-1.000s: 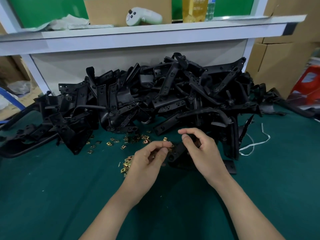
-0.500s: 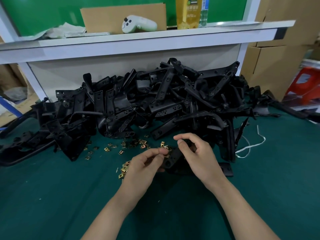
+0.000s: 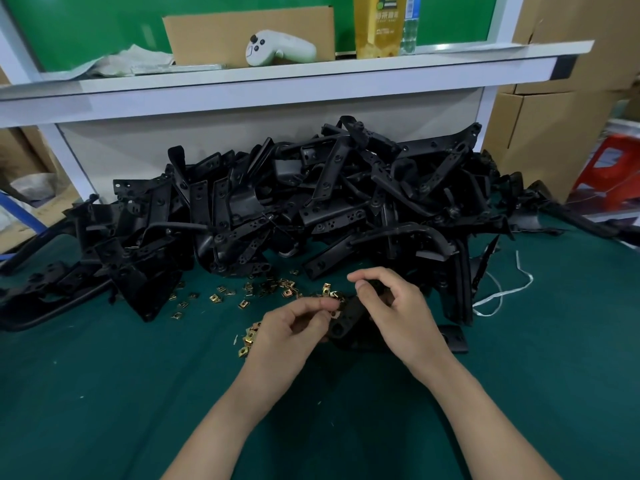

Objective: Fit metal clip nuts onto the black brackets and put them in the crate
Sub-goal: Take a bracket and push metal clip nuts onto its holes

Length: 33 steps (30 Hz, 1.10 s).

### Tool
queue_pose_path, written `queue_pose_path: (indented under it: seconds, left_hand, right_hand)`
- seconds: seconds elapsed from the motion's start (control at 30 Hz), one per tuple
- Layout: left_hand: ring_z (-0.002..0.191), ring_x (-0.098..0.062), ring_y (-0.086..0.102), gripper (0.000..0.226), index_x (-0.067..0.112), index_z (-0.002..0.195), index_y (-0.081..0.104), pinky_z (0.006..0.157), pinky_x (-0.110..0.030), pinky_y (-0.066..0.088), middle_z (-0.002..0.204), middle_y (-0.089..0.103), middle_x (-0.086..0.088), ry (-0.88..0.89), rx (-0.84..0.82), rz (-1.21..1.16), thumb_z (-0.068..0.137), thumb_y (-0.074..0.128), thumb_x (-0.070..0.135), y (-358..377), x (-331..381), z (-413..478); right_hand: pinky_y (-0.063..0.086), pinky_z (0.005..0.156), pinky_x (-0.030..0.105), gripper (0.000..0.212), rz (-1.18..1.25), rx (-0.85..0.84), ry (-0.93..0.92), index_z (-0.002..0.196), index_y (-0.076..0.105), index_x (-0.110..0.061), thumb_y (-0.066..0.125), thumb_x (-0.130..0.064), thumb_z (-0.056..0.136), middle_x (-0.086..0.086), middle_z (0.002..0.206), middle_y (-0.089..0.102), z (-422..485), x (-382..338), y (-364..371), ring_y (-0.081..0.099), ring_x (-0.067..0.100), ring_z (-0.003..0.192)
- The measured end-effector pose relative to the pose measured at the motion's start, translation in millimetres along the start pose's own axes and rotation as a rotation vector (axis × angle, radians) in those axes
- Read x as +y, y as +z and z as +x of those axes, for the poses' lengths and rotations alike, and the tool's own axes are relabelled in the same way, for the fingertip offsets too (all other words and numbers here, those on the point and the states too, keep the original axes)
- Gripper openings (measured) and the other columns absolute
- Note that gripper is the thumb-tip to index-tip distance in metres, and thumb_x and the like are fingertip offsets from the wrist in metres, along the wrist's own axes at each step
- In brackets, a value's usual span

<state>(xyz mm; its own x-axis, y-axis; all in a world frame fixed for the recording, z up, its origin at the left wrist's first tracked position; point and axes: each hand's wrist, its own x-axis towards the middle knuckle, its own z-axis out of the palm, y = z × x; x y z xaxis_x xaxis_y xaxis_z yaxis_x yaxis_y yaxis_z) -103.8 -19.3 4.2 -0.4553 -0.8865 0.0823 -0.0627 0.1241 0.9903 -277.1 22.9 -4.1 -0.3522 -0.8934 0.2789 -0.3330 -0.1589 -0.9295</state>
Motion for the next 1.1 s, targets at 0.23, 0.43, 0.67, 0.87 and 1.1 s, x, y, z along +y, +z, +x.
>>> queue_pose_path:
  seconds: [0.23, 0.43, 0.67, 0.87, 1.1]
  left_hand:
    - [0.090, -0.017, 0.072, 0.028, 0.039, 0.098, 0.078, 0.086, -0.023, 0.056, 0.096, 0.077, 0.004, -0.009, 0.012, -0.020, 0.100, 0.060, 0.017, 0.7, -0.5, -0.1]
    - [0.082, -0.010, 0.070, 0.027, 0.040, 0.098, 0.078, 0.082, -0.020, 0.055, 0.092, 0.076, 0.007, -0.003, -0.006, 0.025, 0.100, 0.060, 0.019, 0.6, -2.3, -0.6]
    - [0.088, -0.011, 0.072, 0.027, 0.033, 0.097, 0.080, 0.082, -0.021, 0.057, 0.096, 0.077, 0.007, -0.024, -0.002, 0.009, 0.100, 0.059, 0.015, -0.3, -1.7, 0.4]
    - [0.087, -0.011, 0.071, 0.026, 0.029, 0.097, 0.080, 0.080, -0.021, 0.056, 0.095, 0.077, 0.005, -0.035, 0.006, -0.017, 0.100, 0.060, 0.013, 1.5, -1.3, 0.9]
    - [0.087, -0.006, 0.070, 0.029, 0.040, 0.097, 0.078, 0.080, -0.018, 0.055, 0.095, 0.077, 0.009, -0.010, -0.023, 0.029, 0.100, 0.061, 0.018, 1.3, -1.4, -0.1]
  right_hand:
    - [0.048, 0.064, 0.023, 0.017, 0.010, -0.009, 0.006, 0.101, 0.070, -0.043, 0.059, -0.031, 0.101, -0.010, 0.085, 0.065, -0.3, -1.0, -0.4, 0.058, 0.027, 0.076]
    - [0.047, 0.064, 0.020, 0.017, -0.001, -0.007, 0.000, 0.101, 0.070, -0.043, 0.058, -0.031, 0.101, -0.009, 0.088, 0.065, -0.3, -1.2, -0.1, 0.058, 0.024, 0.076]
    - [0.047, 0.064, 0.020, 0.017, 0.000, -0.009, 0.000, 0.101, 0.070, -0.044, 0.059, -0.032, 0.101, -0.011, 0.089, 0.065, -0.4, -0.1, 0.1, 0.058, 0.023, 0.075]
    - [0.046, 0.063, 0.018, 0.016, -0.007, -0.016, 0.007, 0.101, 0.069, -0.044, 0.058, -0.033, 0.101, -0.012, 0.091, 0.066, -0.3, -0.1, 0.4, 0.058, 0.022, 0.073]
    - [0.048, 0.068, 0.015, 0.016, -0.024, -0.023, 0.002, 0.102, 0.069, -0.046, 0.058, -0.034, 0.100, -0.018, 0.103, 0.066, -0.5, 0.1, 0.4, 0.059, 0.012, 0.076]
